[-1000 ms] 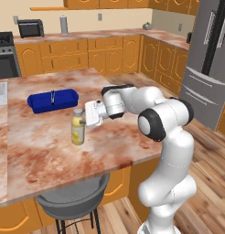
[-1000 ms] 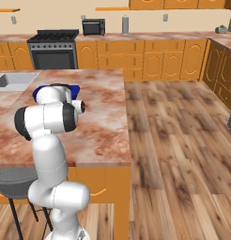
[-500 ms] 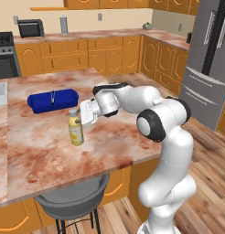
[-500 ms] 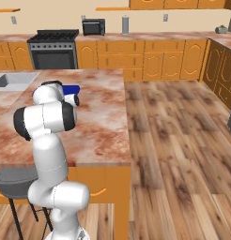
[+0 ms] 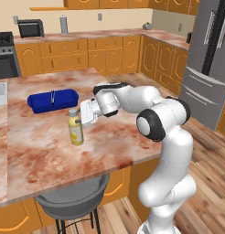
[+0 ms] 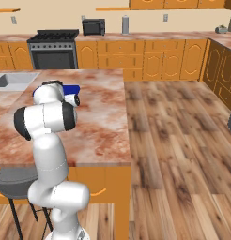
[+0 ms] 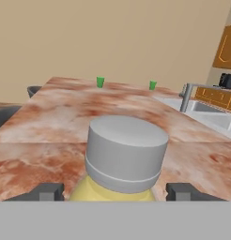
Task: Place the drinks on the dining counter in a tight cluster.
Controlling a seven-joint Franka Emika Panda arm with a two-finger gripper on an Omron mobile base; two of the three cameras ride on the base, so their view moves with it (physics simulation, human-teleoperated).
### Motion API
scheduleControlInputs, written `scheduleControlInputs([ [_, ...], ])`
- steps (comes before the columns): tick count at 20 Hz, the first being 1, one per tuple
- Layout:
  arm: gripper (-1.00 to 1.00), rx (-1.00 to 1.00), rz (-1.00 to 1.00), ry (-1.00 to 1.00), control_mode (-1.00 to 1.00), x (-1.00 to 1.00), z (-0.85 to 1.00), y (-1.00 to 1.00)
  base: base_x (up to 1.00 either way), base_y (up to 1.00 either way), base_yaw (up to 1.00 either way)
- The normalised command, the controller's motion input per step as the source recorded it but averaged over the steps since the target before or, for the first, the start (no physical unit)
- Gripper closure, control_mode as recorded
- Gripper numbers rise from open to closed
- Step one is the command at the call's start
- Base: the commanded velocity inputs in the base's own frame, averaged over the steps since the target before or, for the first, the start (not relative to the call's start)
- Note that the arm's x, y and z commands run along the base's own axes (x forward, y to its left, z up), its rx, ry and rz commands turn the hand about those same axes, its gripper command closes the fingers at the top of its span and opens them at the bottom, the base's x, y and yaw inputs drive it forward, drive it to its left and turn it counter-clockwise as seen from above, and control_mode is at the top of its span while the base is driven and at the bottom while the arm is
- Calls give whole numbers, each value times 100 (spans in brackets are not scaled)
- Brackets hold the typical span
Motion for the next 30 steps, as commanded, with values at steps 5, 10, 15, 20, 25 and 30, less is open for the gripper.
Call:
scheduleControlInputs([
  [5, -100, 0, 0, 0, -100, 0, 0, 0, 0, 0, 0],
  [10, -100, 0, 0, 0, -100, 0, 0, 0, 0, 0, 0],
  [15, -100, 0, 0, 0, -100, 0, 0, -2, 0, 0, 0],
  [20, -100, 0, -1, 0, -100, -3, 0, -25, 0, 0, 0],
  [25, -100, 0, -5, 0, -100, -7, 1, -40, 0, 0, 0],
  [30, -100, 1, -12, 1, -100, -28, 43, -53, 0, 0, 0],
])
